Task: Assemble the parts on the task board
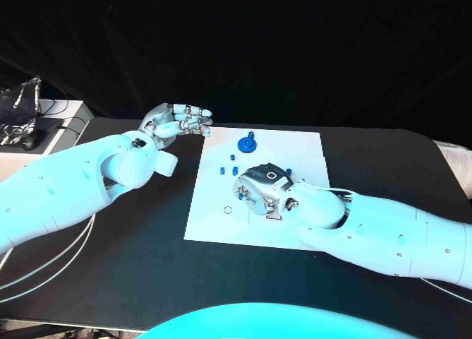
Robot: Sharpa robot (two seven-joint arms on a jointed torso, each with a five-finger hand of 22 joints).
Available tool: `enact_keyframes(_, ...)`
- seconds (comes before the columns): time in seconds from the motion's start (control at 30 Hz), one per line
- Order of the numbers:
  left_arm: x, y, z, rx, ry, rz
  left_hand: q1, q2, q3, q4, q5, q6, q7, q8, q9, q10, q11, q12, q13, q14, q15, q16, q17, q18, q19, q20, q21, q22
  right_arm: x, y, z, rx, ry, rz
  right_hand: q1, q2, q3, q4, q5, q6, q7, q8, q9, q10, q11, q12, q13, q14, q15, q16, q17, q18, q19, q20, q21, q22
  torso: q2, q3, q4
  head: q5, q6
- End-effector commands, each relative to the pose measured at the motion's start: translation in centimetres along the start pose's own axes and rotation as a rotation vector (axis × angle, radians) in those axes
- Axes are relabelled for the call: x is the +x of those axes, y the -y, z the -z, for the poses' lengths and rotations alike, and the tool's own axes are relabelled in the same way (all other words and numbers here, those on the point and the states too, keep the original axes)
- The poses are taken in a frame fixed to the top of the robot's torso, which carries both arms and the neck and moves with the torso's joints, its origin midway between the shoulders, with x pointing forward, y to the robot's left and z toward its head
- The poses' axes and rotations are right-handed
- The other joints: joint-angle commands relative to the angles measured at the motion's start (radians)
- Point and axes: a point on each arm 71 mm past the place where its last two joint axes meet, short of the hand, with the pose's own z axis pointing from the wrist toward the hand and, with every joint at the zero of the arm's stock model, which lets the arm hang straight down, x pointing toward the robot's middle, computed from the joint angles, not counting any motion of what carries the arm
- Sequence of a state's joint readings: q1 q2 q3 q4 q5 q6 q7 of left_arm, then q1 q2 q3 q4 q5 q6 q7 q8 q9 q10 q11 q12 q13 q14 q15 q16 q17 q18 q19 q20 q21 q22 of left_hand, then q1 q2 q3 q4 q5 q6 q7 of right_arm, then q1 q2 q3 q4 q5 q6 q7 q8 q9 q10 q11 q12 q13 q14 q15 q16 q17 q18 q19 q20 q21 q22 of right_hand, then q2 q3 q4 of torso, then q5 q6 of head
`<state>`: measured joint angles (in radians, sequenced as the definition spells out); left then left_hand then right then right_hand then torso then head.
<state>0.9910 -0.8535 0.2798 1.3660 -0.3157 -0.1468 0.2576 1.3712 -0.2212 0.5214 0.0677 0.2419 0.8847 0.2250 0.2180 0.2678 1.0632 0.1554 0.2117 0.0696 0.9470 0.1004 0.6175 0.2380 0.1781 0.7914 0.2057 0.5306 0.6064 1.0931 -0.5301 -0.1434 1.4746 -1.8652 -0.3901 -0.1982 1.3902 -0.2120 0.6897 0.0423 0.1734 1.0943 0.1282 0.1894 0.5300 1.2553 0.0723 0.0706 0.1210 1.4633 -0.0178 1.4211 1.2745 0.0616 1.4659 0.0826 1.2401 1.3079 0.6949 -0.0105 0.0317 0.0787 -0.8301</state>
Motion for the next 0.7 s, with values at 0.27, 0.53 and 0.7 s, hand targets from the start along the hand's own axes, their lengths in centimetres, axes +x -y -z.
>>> enact_keyframes(0.27,-0.1,0.0,0.0,-0.003,-0.012,0.009,-0.002,-0.008,-0.006,0.002,0.001,-0.001,-0.004,0.005,-0.002,-0.008,0.003,-0.004,0.001,-0.003,0.006,-0.007,0.001,0.001,0.0,0.008,-0.005,-0.002,0.4,-0.1,0.5,-0.019,0.005,-0.005,-0.069,-0.052,-0.045,-0.001,0.021,-0.078,0.006,-0.054,-0.024,-0.103,0.014,-0.011,-0.038,0.035,0.018,-0.024,-0.042,0.021,-0.012,0.011,-0.114,0.069,0.0,0.0014,-0.001,0.0,-0.002)
enact_keyframes(0.53,-0.2,-0.1,0.0,-0.01,-0.017,0.01,-0.001,-0.008,-0.006,0.003,0.001,-0.003,-0.004,0.005,-0.002,-0.01,0.004,-0.005,0.001,-0.003,0.006,-0.009,0.003,0.001,0.001,0.008,-0.007,-0.004,-0.4,0.4,1.1,0.012,0.118,-0.032,-0.037,-0.042,-0.168,-0.004,0.015,-0.133,-0.005,-0.102,-0.061,-0.248,0.039,0.004,-0.056,-0.002,0.037,-0.105,-0.168,0.057,-0.072,0.031,-0.351,-0.047,-0.001,0.0013,-0.0013,-0.003,0.002)
enact_keyframes(0.7,-0.3,-0.1,0.0,-0.006,-0.004,0.006,0.0,-0.006,-0.006,0.003,0.001,-0.003,-0.003,0.006,-0.002,-0.011,0.004,-0.005,0.001,-0.002,0.006,-0.009,0.004,0.002,0.003,0.008,-0.009,-0.005,-0.8,0.9,1.7,0.029,0.163,-0.066,-0.03,-0.038,-0.192,0.0,0.015,-0.134,-0.004,-0.106,-0.067,-0.252,0.038,0.01,-0.055,-0.003,0.037,-0.109,-0.173,0.058,-0.07,0.031,-0.359,-0.052,0.0,0.0008,-0.0008,-0.005,0.003)
